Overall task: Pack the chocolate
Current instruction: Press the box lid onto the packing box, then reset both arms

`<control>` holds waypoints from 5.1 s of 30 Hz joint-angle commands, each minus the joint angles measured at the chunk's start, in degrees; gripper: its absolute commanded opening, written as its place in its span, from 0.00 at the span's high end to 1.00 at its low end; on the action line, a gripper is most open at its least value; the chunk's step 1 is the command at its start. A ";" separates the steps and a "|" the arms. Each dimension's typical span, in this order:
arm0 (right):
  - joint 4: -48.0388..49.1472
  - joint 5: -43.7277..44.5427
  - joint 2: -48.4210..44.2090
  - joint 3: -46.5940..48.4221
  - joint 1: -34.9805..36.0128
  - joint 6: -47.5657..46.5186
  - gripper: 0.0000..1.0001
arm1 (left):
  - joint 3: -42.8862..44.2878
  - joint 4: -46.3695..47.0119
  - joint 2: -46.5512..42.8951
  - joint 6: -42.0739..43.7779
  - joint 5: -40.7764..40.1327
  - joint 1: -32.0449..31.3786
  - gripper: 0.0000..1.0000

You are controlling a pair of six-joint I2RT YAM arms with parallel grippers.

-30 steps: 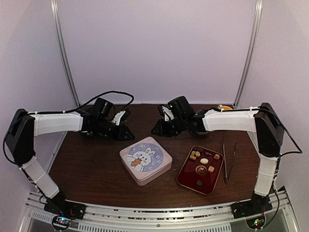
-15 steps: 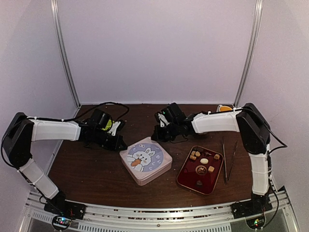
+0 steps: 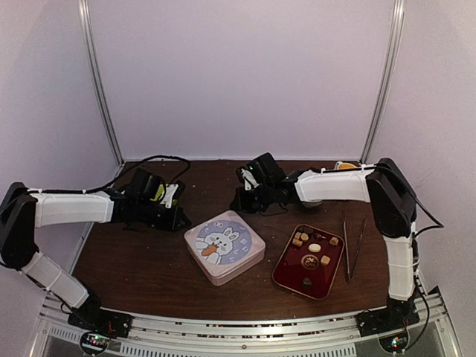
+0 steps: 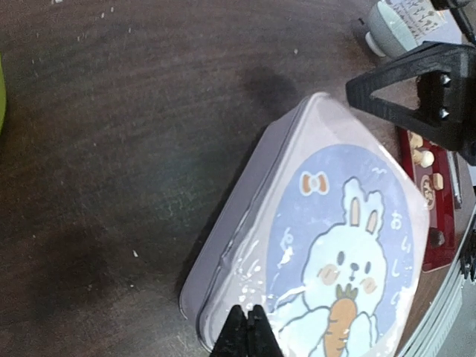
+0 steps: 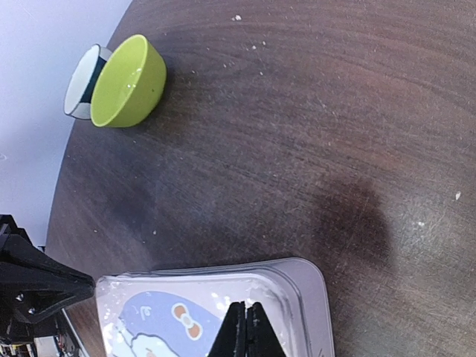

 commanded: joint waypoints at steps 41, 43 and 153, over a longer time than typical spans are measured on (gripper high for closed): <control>3.46 6.36 -29.26 -31.49 5.91 1.19 1.00 | -2.16 5.14 -1.83 -6.71 -4.38 -22.84 1.00; 2.74 6.90 -30.02 -31.47 5.88 0.79 1.00 | -1.63 5.03 -1.84 -6.59 -4.30 -23.22 1.00; 73.28 34.10 -42.48 -75.05 -39.21 -33.00 0.00 | -29.28 72.13 -1.93 28.63 -33.08 32.07 0.02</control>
